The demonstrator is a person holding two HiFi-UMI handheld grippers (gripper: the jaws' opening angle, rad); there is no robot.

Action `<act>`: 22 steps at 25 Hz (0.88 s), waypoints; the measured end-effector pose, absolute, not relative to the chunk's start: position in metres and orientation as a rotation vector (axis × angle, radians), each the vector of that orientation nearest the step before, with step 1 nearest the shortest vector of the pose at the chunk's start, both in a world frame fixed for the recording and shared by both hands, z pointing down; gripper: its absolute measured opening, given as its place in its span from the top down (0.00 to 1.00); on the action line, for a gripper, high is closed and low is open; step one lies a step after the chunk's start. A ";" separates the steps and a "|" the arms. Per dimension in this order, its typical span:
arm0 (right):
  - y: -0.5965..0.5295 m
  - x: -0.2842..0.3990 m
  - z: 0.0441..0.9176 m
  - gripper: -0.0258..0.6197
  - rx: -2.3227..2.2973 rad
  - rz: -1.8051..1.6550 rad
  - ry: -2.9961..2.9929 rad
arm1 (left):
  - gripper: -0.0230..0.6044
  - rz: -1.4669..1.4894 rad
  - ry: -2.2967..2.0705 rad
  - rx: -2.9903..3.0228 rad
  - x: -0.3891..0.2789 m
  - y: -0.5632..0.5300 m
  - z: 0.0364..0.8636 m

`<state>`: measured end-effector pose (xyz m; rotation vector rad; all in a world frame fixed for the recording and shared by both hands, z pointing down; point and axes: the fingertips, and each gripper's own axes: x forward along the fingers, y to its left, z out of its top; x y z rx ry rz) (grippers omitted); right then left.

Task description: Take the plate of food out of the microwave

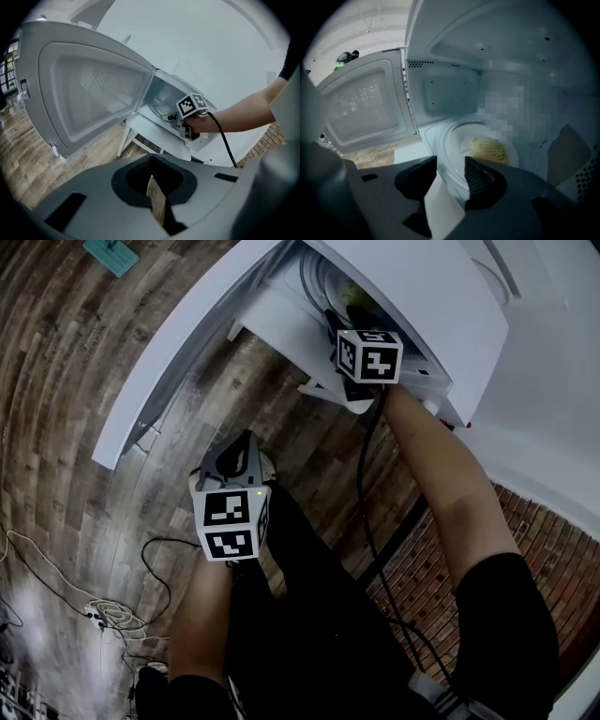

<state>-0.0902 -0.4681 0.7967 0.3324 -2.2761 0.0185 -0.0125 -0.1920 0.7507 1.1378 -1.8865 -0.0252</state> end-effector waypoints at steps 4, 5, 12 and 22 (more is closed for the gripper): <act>-0.444 -0.085 0.798 0.62 0.188 -0.051 -2.280 | 0.97 -0.024 -1.876 1.139 -0.010 -0.195 0.754; -0.438 -0.084 0.799 0.61 0.164 -0.086 -2.277 | 0.97 -0.026 -1.875 1.140 -0.009 -0.196 0.754; -0.430 -0.072 0.814 0.71 0.143 -0.865 -1.994 | 0.97 -0.016 -1.858 1.146 -0.005 -0.197 0.759; -0.439 -0.063 0.809 0.90 0.203 -1.134 -1.849 | 0.97 -0.017 -1.841 1.136 0.000 -0.193 0.765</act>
